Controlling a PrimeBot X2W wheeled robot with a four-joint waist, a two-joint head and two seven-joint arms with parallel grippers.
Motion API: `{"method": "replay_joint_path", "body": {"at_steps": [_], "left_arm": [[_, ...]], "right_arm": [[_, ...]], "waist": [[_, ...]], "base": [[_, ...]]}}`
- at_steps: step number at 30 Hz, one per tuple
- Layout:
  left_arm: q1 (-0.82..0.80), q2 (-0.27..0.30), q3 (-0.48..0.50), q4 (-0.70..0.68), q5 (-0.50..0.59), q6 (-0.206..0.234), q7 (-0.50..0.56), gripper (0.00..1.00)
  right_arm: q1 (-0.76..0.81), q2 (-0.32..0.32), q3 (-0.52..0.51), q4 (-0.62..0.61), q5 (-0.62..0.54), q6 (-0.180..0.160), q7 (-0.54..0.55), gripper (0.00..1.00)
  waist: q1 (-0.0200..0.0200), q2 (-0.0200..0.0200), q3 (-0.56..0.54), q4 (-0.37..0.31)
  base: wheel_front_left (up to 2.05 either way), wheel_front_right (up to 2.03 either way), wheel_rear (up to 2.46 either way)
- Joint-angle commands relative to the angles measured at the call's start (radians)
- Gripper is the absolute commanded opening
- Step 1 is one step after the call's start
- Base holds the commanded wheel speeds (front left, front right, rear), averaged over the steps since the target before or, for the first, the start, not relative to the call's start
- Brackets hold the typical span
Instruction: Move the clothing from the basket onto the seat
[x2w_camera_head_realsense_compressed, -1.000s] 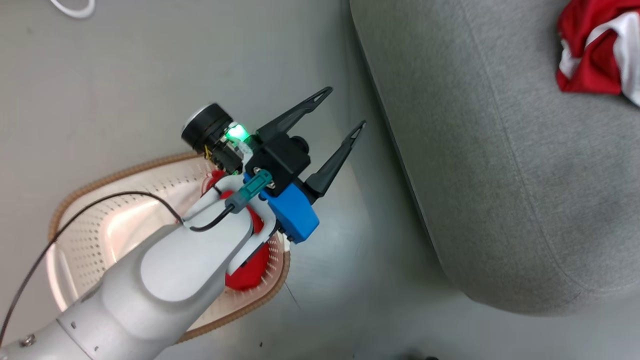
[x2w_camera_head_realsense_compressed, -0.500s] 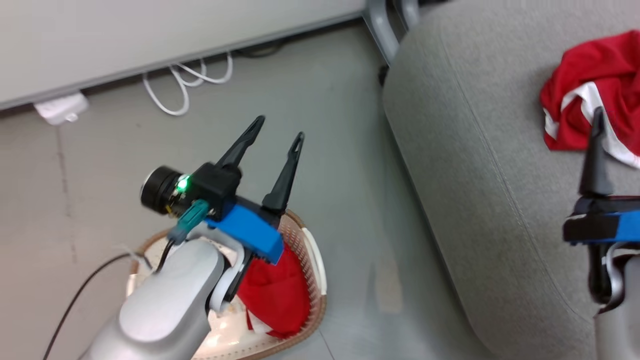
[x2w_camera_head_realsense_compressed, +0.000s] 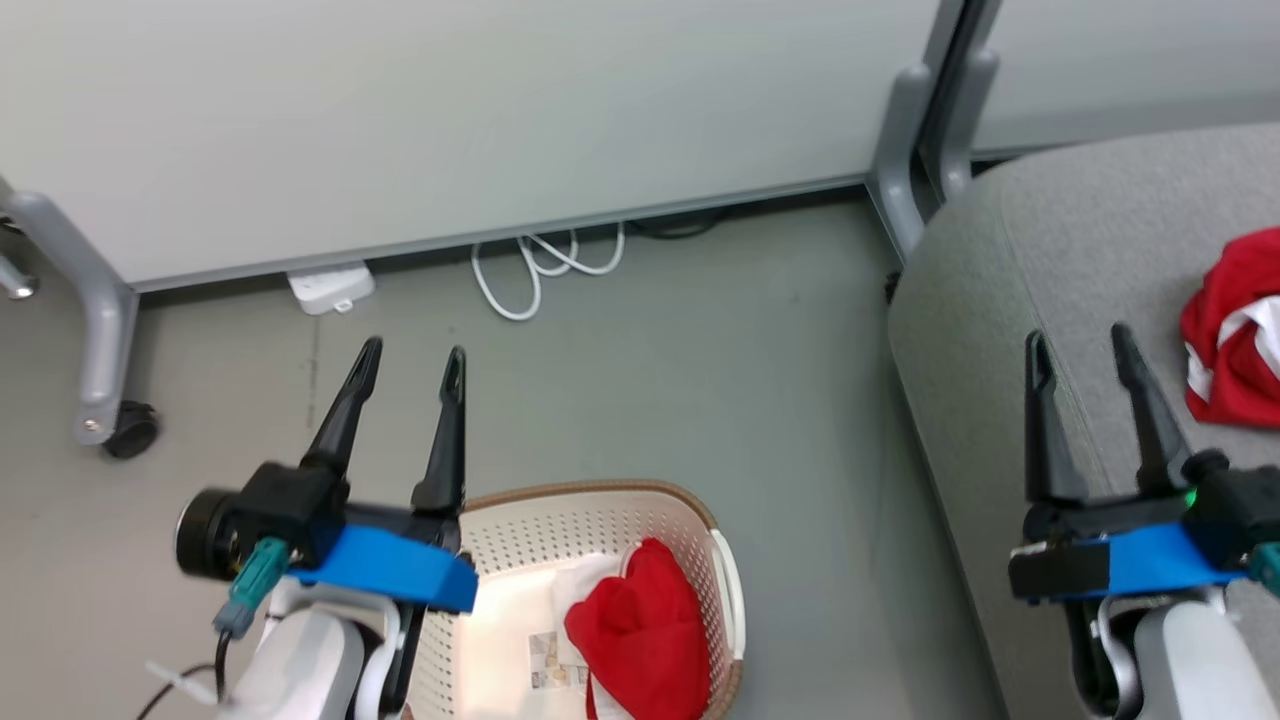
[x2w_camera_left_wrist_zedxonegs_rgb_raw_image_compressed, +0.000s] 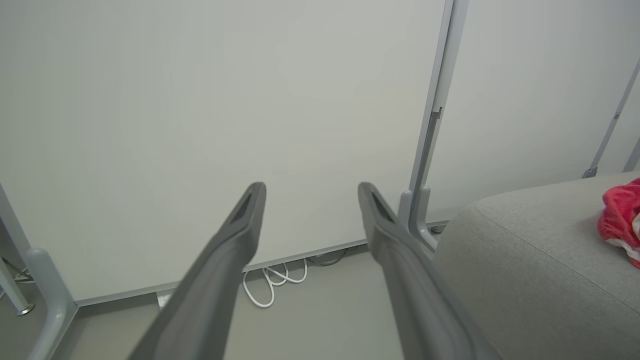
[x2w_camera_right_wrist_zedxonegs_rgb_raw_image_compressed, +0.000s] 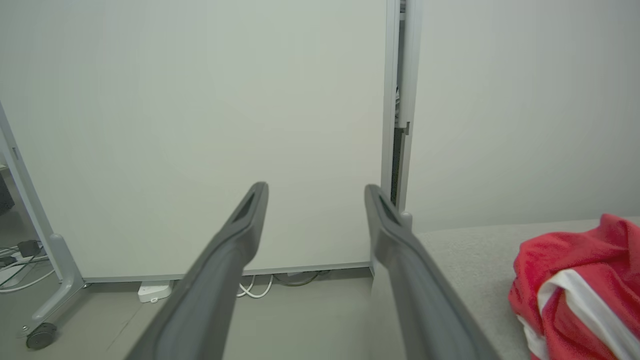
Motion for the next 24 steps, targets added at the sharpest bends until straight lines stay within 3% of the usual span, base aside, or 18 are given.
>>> {"method": "replay_joint_path", "body": {"at_steps": [1,12,24], "left_arm": [[0.031,-0.005,0.019,-0.005,0.01,-0.008,-0.003,1.0],[0.203,-0.08,0.193,-0.011,0.115,-0.09,-0.003,1.0],[0.278,-0.137,0.267,0.034,0.185,-0.158,-0.003,1.0]], "right_arm": [[0.028,0.011,0.004,-0.005,0.017,-0.001,0.0,1.0],[0.158,0.047,0.045,0.006,0.025,-0.001,0.0,1.0],[0.229,0.063,0.036,0.028,0.009,-0.001,0.0,1.0]], "waist": [[0.0002,-0.0001,-0.035,0.033],[0.0002,-0.0001,-0.101,0.073],[0.0002,-0.0001,-0.132,0.087]], "base": [[0.0,0.0,0.0],[0.0,0.0,0.0],[0.0,0.0,0.0]]}}
